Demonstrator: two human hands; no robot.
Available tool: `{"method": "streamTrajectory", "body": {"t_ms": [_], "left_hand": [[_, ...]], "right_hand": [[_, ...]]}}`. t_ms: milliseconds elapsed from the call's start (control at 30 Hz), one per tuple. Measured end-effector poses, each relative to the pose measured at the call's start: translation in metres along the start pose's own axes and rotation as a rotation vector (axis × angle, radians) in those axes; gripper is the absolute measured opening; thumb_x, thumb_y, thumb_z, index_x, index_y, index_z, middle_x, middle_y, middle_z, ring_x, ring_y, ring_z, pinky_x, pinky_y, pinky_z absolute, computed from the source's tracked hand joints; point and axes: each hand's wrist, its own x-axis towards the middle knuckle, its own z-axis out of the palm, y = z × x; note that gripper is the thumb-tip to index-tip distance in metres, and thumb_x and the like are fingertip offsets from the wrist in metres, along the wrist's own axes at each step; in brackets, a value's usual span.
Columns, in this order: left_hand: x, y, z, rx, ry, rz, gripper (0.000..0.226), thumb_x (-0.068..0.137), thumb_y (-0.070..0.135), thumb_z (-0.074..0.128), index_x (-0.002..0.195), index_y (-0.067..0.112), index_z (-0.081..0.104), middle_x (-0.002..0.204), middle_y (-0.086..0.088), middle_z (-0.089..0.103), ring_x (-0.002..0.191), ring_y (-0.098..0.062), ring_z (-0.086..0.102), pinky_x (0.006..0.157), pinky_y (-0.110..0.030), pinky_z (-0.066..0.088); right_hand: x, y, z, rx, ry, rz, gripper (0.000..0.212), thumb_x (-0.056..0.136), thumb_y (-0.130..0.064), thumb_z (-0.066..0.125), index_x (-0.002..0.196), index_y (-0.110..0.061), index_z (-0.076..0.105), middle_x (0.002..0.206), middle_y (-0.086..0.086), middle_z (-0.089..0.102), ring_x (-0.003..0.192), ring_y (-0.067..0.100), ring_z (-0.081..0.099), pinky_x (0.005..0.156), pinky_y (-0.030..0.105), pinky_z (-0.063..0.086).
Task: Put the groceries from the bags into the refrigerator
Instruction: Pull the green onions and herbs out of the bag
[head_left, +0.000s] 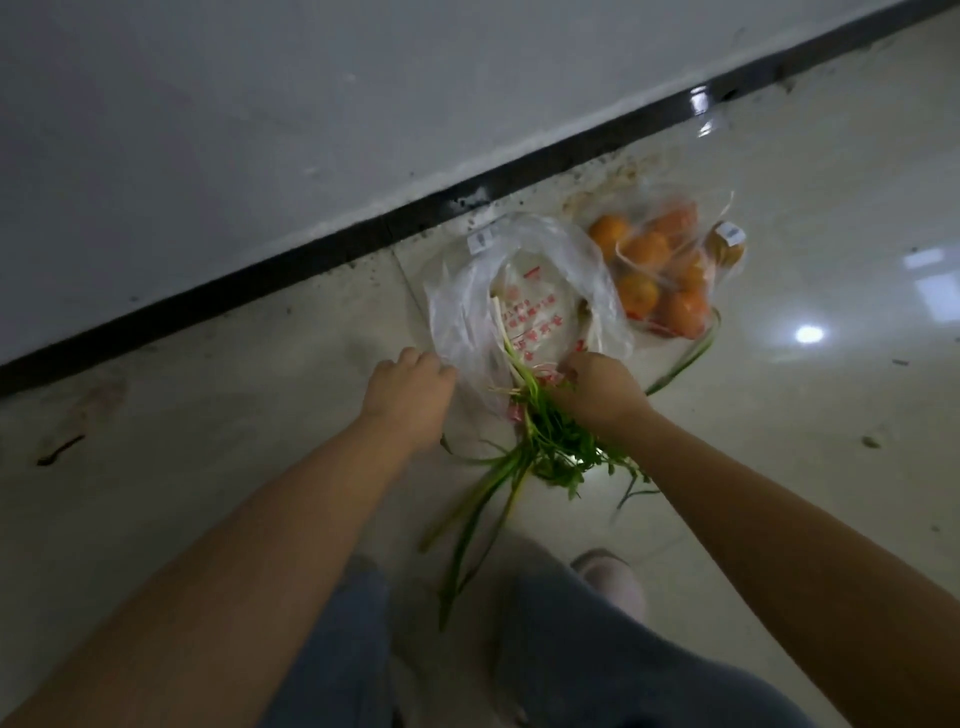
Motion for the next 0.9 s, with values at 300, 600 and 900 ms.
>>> {"method": "streamTrajectory", "body": {"t_ms": [300, 600, 900], "left_hand": [[0.130, -0.032, 0.061, 0.430, 0.391, 0.502, 0.059, 0.061, 0.014, 0.083, 0.117, 0.015, 0.066, 0.115, -0.007, 0.069, 0.114, -0.026, 0.063, 0.099, -0.056, 0.041], [0.131, -0.034, 0.092, 0.414, 0.126, 0.395, 0.042, 0.091, 0.007, 0.043, 0.129, 0.021, 0.052, 0.124, -0.002, 0.053, 0.127, -0.021, 0.042, 0.118, -0.051, -0.001], [0.128, -0.023, 0.108, 0.014, 0.637, 0.433, 0.035, 0.067, 0.019, 0.044, 0.088, 0.011, 0.071, 0.087, -0.010, 0.070, 0.081, -0.028, 0.065, 0.083, -0.037, 0.046]], "right_hand": [[0.104, 0.033, 0.089, -0.024, 0.072, 0.013, 0.028, 0.087, -0.026, 0.055, 0.109, -0.010, 0.060, 0.106, 0.012, 0.064, 0.095, 0.025, 0.060, 0.082, 0.033, 0.050], [0.101, 0.067, 0.071, 0.344, 0.118, 0.060, 0.029, 0.090, -0.014, 0.055, 0.118, -0.006, 0.059, 0.113, 0.012, 0.061, 0.093, 0.021, 0.055, 0.078, 0.026, 0.040], [0.080, 0.066, 0.084, 0.158, -0.080, -0.261, 0.032, 0.092, -0.007, 0.048, 0.119, -0.015, 0.062, 0.129, -0.001, 0.049, 0.121, 0.012, 0.044, 0.102, 0.017, 0.031]]}}
